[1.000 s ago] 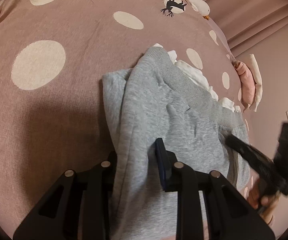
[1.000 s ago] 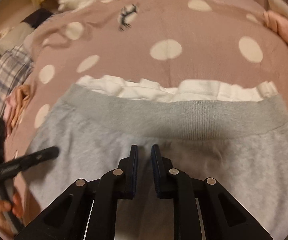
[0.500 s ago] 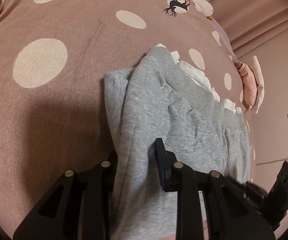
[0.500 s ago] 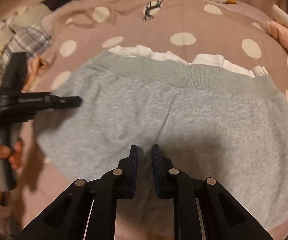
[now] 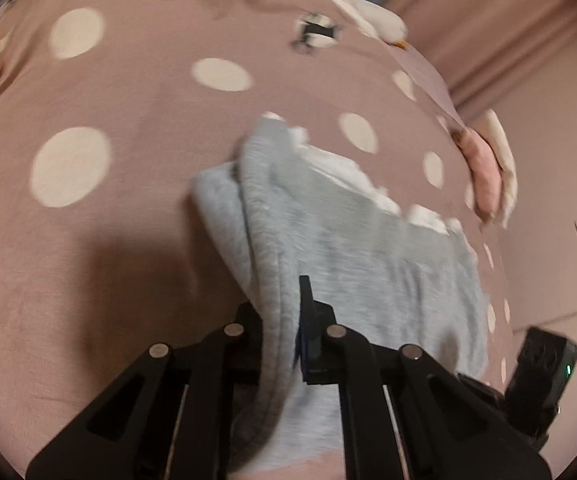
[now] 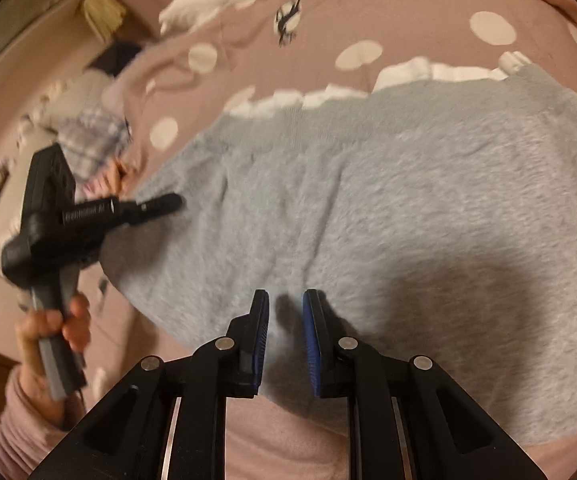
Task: Fold small clothes
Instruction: 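Lift the grasped edge and fold it over the other half with both tools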
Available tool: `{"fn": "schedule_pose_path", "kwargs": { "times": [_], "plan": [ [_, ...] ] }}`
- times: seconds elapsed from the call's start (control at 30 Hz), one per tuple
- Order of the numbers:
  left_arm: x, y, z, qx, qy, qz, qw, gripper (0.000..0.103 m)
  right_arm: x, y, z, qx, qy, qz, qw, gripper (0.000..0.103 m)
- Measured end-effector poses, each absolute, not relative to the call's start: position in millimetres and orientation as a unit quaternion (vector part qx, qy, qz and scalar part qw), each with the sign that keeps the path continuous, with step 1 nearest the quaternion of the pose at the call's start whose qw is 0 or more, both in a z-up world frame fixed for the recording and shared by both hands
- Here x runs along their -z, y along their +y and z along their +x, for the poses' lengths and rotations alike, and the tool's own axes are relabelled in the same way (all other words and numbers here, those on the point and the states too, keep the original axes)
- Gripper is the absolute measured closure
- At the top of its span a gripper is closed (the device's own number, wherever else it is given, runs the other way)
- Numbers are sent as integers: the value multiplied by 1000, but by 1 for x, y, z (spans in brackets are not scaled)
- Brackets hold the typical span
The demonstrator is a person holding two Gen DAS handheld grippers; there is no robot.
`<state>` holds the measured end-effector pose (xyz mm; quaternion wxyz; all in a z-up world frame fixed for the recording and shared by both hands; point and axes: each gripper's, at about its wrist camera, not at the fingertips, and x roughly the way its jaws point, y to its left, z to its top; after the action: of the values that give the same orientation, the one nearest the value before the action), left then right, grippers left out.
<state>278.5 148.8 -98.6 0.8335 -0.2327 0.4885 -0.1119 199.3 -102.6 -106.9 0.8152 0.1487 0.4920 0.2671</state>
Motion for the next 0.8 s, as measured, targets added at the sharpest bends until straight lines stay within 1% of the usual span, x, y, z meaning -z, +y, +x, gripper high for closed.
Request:
{"fn": "schedule_pose_path", "kwargs": {
  "times": [0.1, 0.33, 0.37, 0.4, 0.43, 0.47, 0.5, 0.57, 0.6, 0.63, 0.73, 0.8],
  "plan": [
    [87, 134, 274, 124, 477, -213, 844, 94, 107, -116, 209, -273, 485, 201, 806, 86],
    [53, 71, 264, 169, 450, -122, 868, 94, 106, -146, 221, -304, 451, 312, 779, 84],
    [50, 61, 263, 176, 449, -112, 869, 94, 107, -152, 224, -307, 445, 334, 772, 81],
    [49, 51, 263, 184, 450, -102, 868, 94, 108, -156, 220, -308, 441, 352, 766, 72],
    [48, 40, 263, 191, 452, -89, 867, 94, 110, -167, 222, -307, 430, 386, 756, 66],
    [50, 28, 263, 195, 454, -74, 866, 94, 111, -169, 223, -309, 419, 409, 749, 57],
    [52, 20, 264, 198, 457, -65, 865, 94, 113, -173, 225, -313, 407, 433, 741, 53],
    [61, 4, 264, 200, 465, -47, 861, 93, 125, -184, 232, -324, 394, 488, 709, 51],
    [69, -4, 266, 199, 474, -42, 857, 93, 130, -186, 236, -332, 393, 507, 692, 43],
    [74, -7, 266, 199, 480, -40, 853, 91, 139, -187, 242, -337, 395, 529, 671, 39],
    [86, -16, 266, 207, 495, -41, 843, 88, 145, -182, 247, -338, 410, 528, 662, 37],
    [89, -16, 268, 213, 499, -51, 839, 82, 142, -179, 250, -339, 430, 505, 667, 37]
  ]
}}
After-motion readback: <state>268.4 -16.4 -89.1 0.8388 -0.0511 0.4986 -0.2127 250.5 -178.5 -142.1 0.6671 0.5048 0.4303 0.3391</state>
